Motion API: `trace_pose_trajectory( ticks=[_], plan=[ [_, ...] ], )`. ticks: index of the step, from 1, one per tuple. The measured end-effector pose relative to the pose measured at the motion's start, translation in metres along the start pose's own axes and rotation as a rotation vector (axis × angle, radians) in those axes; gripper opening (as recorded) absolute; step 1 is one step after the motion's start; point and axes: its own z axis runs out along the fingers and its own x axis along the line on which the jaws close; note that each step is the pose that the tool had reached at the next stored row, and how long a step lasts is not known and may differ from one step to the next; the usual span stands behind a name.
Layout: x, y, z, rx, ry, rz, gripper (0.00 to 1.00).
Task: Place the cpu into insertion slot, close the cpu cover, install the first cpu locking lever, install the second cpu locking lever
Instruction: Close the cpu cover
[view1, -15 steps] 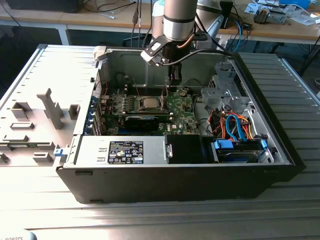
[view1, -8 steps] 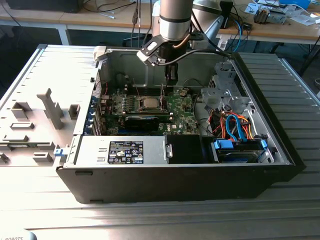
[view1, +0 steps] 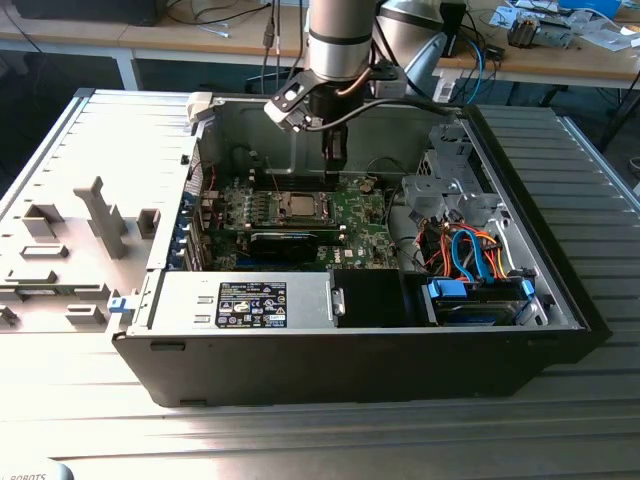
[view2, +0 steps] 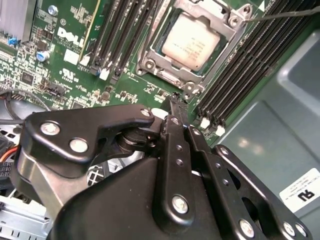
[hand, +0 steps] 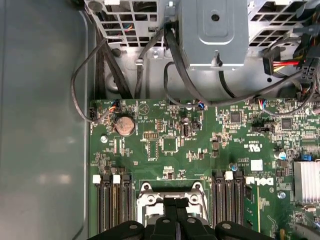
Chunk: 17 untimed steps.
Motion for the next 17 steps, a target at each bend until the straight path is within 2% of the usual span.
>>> trace_pose_trajectory(
  ticks=[4, 8, 10, 12, 14, 17],
  plan=[
    [0.0, -0.0062, 0.0005, 0.0, 0.0, 0.0, 0.11],
    [-0.0001, -0.0069, 0.001, 0.0021, -0.0001, 0.0, 0.11],
    [0.0, -0.007, 0.0016, 0.0285, -0.002, -0.001, 0.11],
    [0.0, -0.007, 0.0021, 0.0629, -0.0066, -0.002, 0.11],
    [0.0, -0.007, 0.0022, 0.0765, -0.0117, -0.003, 0.11],
    [0.0, -0.0083, 0.0023, 0.0779, -0.0131, -0.003, 0.11]
  ],
)
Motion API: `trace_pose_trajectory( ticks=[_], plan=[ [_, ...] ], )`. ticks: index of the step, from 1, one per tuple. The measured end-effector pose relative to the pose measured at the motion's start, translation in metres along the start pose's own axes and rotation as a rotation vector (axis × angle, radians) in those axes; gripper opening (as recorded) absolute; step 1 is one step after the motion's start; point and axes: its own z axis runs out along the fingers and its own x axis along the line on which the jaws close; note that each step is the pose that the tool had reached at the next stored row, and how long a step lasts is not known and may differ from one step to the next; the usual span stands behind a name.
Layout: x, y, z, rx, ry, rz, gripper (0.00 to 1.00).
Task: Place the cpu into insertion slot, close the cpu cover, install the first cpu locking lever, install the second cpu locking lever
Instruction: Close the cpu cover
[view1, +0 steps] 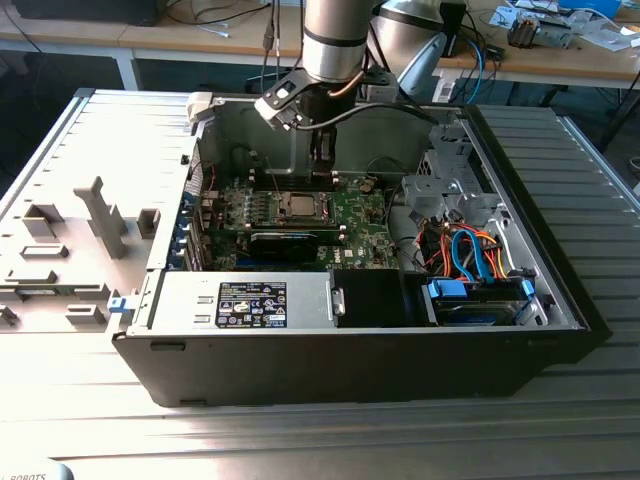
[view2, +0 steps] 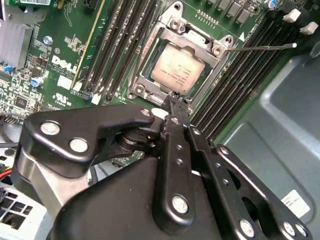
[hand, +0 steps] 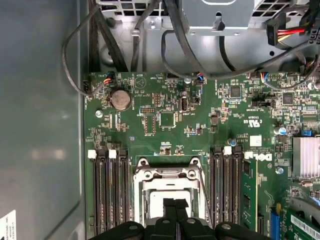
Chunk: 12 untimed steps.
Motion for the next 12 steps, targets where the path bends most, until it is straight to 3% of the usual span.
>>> trace_pose_trajectory(
  ticks=[6, 12],
  plan=[
    [-0.0001, -0.0099, 0.0012, 0.0001, -0.0002, 0.0, 0.11],
    [0.0, -0.0158, 0.0051, 0.0001, -0.0001, 0.0, 0.11]
  ],
)
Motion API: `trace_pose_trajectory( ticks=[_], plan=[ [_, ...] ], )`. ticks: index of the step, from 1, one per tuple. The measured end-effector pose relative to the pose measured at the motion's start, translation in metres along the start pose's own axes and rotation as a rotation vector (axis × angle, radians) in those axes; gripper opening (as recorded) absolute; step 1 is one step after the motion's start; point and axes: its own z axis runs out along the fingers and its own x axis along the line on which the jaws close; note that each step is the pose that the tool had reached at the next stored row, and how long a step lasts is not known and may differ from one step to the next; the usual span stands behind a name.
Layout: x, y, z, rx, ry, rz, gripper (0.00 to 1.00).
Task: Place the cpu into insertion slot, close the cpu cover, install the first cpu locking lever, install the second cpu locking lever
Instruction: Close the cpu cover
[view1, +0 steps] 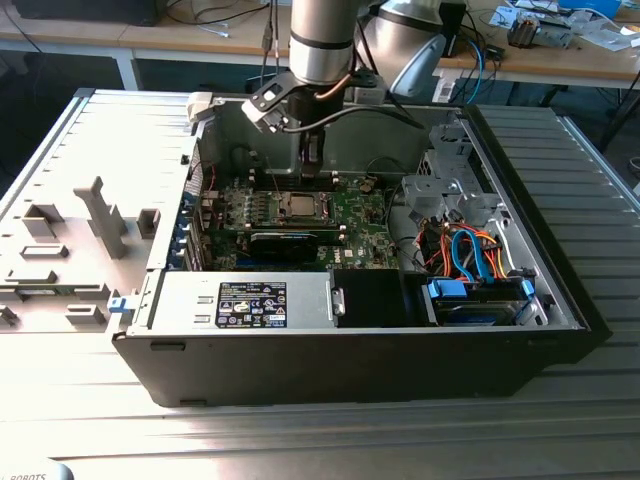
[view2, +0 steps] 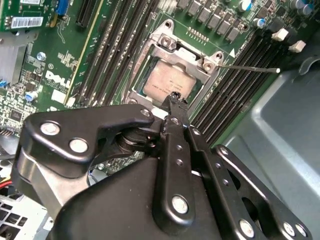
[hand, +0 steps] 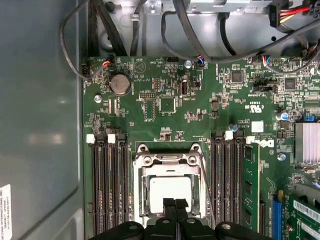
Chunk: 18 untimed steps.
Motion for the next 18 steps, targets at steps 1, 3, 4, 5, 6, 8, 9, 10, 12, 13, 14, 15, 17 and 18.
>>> trace_pose_trajectory(
  ticks=[1, 3, 4, 5, 6, 8, 9, 10, 12, 13, 14, 15, 17, 18],
  plan=[
    [0.0, -0.001, 0.0005, 0.0, -0.0001, 0.0, 0.11],
    [0.0001, -0.0035, 0.0021, 0.0, 0.0, 0.0, 0.11],
    [0.0001, -0.0054, 0.0034, -0.0001, 0.0001, 0.0, 0.11],
    [0.0002, -0.0068, 0.0049, 0.0, 0.0, 0.0, 0.11],
    [0.0002, -0.0074, 0.0057, 0.0, 0.0, 0.0, 0.11],
    [0.0003, -0.009, 0.0077, 0.0, 0.0, 0.0, 0.11],
    [0.0003, -0.0098, 0.0084, 0.0, 0.0, 0.0, 0.11],
    [0.0003, -0.0103, 0.0088, 0.0001, -0.0001, 0.0, 0.11],
    [0.0003, -0.0115, 0.0098, 0.0, 0.0, 0.0, 0.11],
    [0.0003, -0.0122, 0.0104, 0.0, 0.0, 0.0, 0.11],
    [0.0004, -0.0127, 0.0109, 0.0, 0.0, 0.0, 0.11],
    [0.0004, -0.0131, 0.0115, -0.0001, 0.0001, 0.0, 0.11],
    [0.0004, -0.0144, 0.0133, -0.0001, 0.0, 0.0, 0.11],
    [0.0005, -0.0147, 0.0138, 0.0, 0.0, 0.0, 0.11]
  ],
)
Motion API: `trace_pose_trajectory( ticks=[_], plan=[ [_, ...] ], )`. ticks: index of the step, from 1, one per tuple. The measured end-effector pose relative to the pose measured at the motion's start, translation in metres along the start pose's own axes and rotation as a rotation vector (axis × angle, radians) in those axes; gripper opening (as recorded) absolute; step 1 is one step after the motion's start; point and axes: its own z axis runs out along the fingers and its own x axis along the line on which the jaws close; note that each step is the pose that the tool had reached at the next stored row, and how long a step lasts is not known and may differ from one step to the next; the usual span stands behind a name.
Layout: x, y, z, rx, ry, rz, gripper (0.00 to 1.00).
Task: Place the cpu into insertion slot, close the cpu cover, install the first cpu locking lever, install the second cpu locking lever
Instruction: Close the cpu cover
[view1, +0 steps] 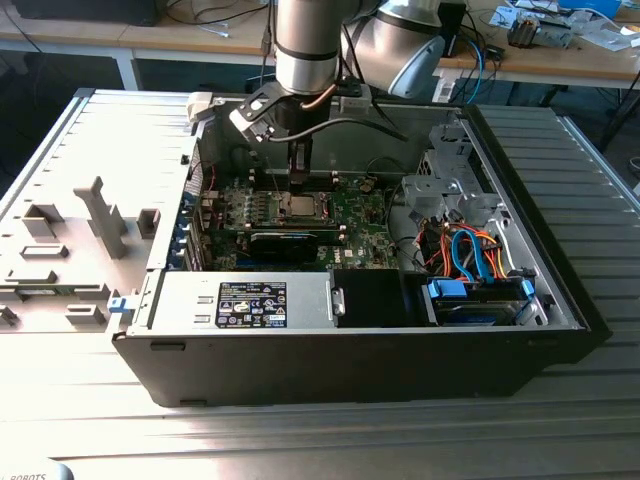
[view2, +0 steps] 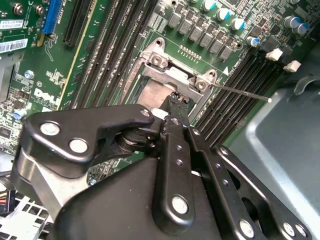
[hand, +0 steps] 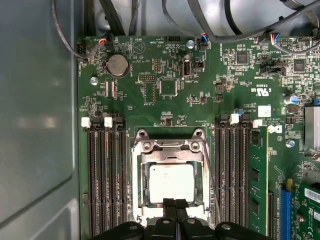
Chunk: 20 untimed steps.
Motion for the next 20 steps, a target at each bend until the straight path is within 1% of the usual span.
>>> trace_pose_trajectory(
  ticks=[6, 13, 20],
  plan=[
    [0.0001, -0.0019, 0.0042, 0.0, 0.0, 0.0, 0.11],
    [0.0004, -0.0025, 0.0091, 0.0, 0.0, 0.0, 0.11],
    [0.0005, -0.0029, 0.0123, 0.0, -0.0001, 0.0, 0.11]
  ],
)
